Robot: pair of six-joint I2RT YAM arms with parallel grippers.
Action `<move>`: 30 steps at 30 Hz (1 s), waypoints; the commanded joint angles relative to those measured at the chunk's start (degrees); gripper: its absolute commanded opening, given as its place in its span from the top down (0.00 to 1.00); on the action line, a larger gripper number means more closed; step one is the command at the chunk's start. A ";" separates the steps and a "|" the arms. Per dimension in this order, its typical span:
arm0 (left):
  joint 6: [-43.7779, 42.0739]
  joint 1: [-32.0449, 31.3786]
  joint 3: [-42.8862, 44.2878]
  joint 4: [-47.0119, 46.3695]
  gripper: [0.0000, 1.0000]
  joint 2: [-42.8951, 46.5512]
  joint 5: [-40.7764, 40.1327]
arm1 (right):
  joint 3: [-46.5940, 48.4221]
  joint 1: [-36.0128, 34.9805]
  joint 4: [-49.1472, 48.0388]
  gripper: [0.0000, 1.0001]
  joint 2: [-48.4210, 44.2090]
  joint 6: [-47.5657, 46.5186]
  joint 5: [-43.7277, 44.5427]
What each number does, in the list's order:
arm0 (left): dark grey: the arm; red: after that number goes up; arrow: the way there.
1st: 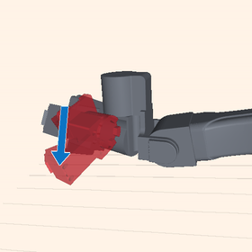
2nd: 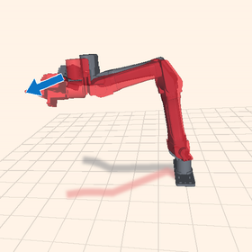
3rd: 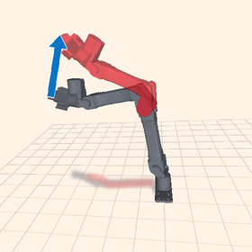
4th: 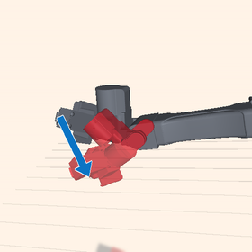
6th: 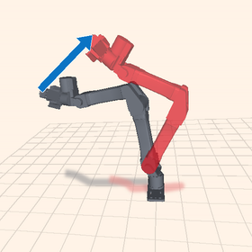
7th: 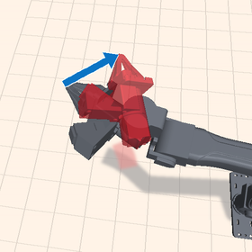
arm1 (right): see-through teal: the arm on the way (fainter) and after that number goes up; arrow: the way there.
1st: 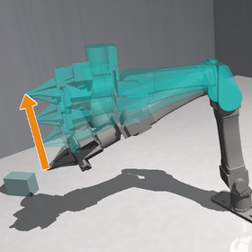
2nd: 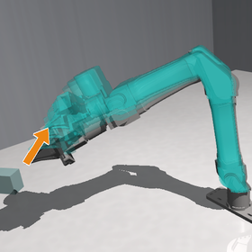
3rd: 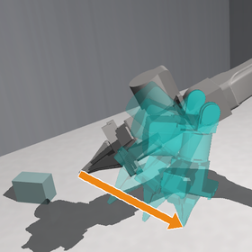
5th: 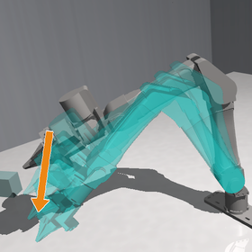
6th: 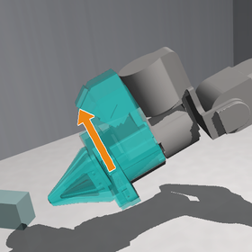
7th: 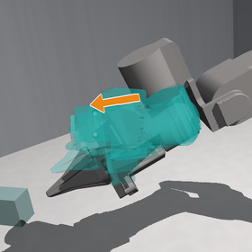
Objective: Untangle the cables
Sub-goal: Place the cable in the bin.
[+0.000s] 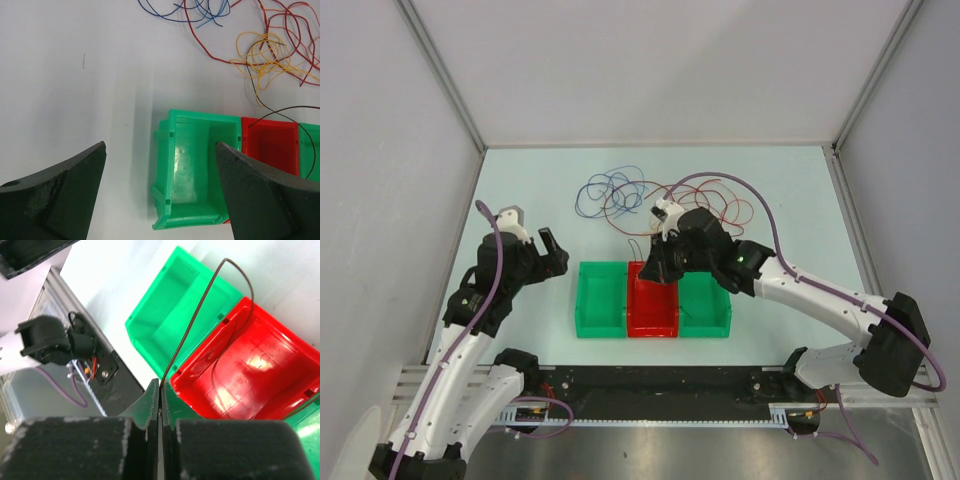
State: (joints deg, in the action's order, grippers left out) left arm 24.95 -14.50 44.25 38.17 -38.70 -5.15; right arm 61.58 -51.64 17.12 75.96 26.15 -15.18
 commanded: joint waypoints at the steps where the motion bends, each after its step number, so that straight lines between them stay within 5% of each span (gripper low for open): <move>1: -0.52 -0.18 1.28 -1.17 0.05 -0.24 0.49 | -3.04 1.10 -10.52 1.00 -1.69 4.25 3.31; 12: -0.52 -0.26 1.19 -1.17 0.05 0.20 0.49 | -3.22 1.45 -25.83 1.00 3.93 11.29 1.47; 30: -0.43 -0.61 1.28 -1.08 0.05 0.38 0.14 | -14.73 -0.04 -7.64 1.00 -5.21 7.33 10.87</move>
State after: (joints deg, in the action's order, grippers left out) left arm 24.95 -14.76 44.25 38.17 -38.94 -5.17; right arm 49.36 -50.54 5.93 73.65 34.04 -7.73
